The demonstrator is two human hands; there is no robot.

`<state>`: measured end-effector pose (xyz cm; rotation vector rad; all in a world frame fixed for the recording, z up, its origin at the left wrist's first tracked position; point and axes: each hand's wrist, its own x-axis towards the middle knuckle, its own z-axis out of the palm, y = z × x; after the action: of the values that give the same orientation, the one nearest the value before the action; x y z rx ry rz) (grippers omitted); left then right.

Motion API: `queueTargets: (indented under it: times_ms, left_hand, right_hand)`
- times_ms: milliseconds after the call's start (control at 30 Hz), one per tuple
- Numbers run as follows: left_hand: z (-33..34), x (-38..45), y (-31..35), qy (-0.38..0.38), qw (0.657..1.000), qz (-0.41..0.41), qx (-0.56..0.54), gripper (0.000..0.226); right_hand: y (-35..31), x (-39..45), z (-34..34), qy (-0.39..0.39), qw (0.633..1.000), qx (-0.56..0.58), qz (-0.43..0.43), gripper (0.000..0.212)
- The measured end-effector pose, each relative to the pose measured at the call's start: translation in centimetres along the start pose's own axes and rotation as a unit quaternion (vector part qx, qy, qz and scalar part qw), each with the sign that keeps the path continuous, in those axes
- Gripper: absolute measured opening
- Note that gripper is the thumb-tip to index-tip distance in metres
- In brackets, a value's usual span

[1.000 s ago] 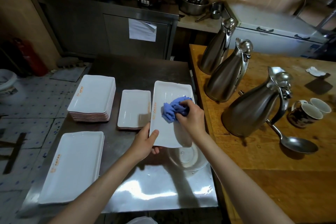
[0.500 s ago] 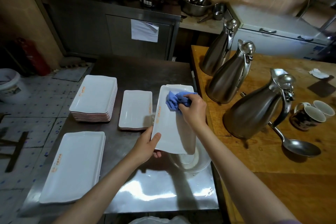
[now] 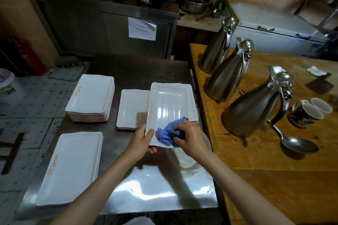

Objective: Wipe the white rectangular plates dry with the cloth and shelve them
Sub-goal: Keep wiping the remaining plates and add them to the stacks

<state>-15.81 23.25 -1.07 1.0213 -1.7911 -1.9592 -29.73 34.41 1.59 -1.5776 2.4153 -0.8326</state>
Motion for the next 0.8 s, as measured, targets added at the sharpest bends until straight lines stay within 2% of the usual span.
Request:
queueTargets:
  times_ms: [167,367,600,800]
  left_hand:
    - [0.1,0.0,-0.1,-0.004,1.000,0.003,0.010,0.026]
    - [0.3,-0.3,0.1,-0.014,1.000,0.012,0.018,0.027]
    - [0.5,-0.9,0.2,-0.028,0.999,0.013,0.027,0.031]
    - [0.4,-1.5,0.5,-0.061,0.997,0.015,0.039,0.028]
  right_hand:
    - [0.8,-0.4,-0.3,0.016,1.000,-0.018,-0.010,0.022]
    - [1.3,0.5,-0.3,0.084,0.996,-0.029,-0.003,0.024]
    - [1.5,3.1,-1.3,0.153,0.986,-0.016,0.062,0.024]
    - [0.6,5.4,-2.7,0.208,0.962,0.082,0.158,0.010]
